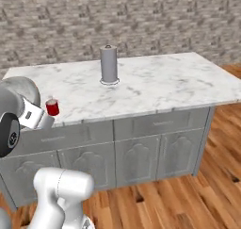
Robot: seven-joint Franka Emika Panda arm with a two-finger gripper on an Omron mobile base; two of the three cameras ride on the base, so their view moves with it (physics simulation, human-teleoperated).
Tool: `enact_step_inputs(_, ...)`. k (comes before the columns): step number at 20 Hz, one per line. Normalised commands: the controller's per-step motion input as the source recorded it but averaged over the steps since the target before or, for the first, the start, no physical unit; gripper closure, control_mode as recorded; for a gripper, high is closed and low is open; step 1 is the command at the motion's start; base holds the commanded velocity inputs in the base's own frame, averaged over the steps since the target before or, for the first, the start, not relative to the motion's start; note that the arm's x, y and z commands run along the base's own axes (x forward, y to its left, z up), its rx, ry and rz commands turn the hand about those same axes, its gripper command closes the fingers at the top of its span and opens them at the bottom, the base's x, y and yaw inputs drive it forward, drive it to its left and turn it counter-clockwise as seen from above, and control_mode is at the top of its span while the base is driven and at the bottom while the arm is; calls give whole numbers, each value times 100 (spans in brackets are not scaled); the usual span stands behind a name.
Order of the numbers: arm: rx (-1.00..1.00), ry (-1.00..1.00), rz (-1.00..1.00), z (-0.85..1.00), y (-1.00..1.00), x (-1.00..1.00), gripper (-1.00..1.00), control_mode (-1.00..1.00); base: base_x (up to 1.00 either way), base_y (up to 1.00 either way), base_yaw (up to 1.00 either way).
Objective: Clear the mugs and bowl far away from the sink.
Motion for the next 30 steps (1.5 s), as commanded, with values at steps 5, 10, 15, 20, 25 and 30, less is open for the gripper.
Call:
enact_step_inputs(5, 0, 0, 0, 0, 0, 0, 100, 100, 100, -78, 37)
enact_step_inputs(10, 0, 0, 0, 0, 0, 0, 100, 100, 97, -80, 36)
enact_step_inputs(15, 0, 0, 0, 0, 0, 0, 100, 100, 78, -69, 33)
enact_step_inputs(20, 0, 0, 0, 0, 0, 0, 100, 100, 25, -29, 16)
enact_step_inputs(25, -3, 7, 3, -28, 0, 12, 100, -100, 3, 0, 1)
enact_step_inputs(30, -7, 17, 2, -45, 0, 40, 100, -100, 0, 0, 0)
